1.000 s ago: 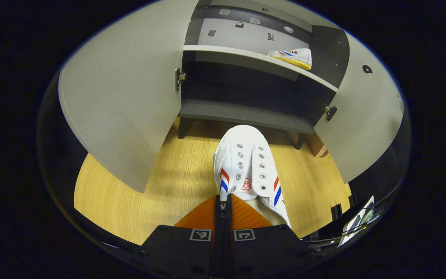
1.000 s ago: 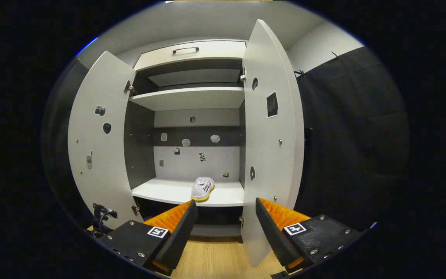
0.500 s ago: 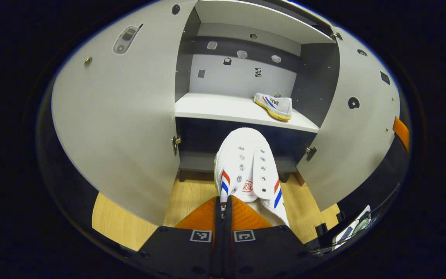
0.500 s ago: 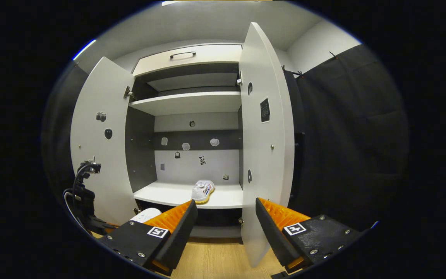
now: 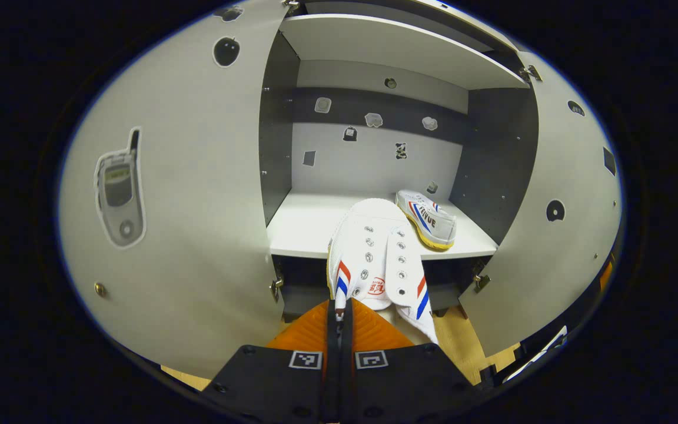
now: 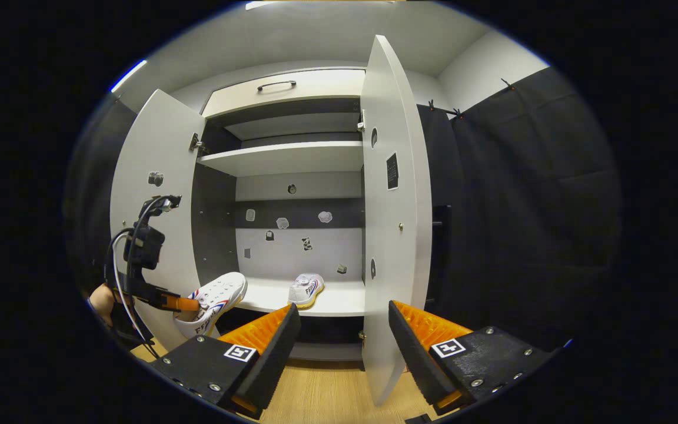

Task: Grab one shoe with the right hand and put it into the shoe cabinet, grab the other shoe with the left hand and put it into the shoe cabinet; then close the right door with the right hand and the left door with the left hand.

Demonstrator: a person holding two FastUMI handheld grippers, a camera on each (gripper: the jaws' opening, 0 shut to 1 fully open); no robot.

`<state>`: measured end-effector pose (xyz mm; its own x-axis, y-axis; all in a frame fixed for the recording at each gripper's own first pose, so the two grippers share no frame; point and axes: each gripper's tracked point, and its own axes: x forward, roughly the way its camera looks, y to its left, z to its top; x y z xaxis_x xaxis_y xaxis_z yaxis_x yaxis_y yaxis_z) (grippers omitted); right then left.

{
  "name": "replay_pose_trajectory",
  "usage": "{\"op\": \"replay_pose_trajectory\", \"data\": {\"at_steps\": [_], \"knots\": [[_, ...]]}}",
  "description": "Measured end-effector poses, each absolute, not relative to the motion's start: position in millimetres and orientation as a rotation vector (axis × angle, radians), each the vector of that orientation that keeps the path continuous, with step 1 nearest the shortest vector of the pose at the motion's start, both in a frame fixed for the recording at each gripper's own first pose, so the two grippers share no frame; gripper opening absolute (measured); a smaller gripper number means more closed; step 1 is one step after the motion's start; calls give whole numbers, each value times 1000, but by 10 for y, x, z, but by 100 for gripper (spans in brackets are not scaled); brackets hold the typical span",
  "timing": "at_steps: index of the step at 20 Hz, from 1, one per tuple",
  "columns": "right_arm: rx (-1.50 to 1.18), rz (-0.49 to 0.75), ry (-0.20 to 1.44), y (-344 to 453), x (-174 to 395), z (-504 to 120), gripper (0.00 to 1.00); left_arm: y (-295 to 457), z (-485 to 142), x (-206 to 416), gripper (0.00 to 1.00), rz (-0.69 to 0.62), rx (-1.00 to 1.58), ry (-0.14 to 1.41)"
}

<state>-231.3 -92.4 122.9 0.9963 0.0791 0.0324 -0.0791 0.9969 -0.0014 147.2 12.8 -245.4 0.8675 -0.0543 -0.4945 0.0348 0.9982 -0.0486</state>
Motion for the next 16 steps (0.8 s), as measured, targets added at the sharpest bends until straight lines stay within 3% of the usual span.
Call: {"op": "replay_pose_trajectory", "data": {"at_steps": [10, 13, 16], "knots": [[26, 89, -28, -1035, -2207, 1288, 93, 24, -2414, 2428, 6, -18, -22, 527], [37, 102, -37, -1028, -2211, 1327, 91, -68, -2447, 2667, 7, -31, -145, 559], [41, 106, -39, -1020, -2189, 1338, 91, 44, -2434, 2919, 5, 1, -69, 550]]}}
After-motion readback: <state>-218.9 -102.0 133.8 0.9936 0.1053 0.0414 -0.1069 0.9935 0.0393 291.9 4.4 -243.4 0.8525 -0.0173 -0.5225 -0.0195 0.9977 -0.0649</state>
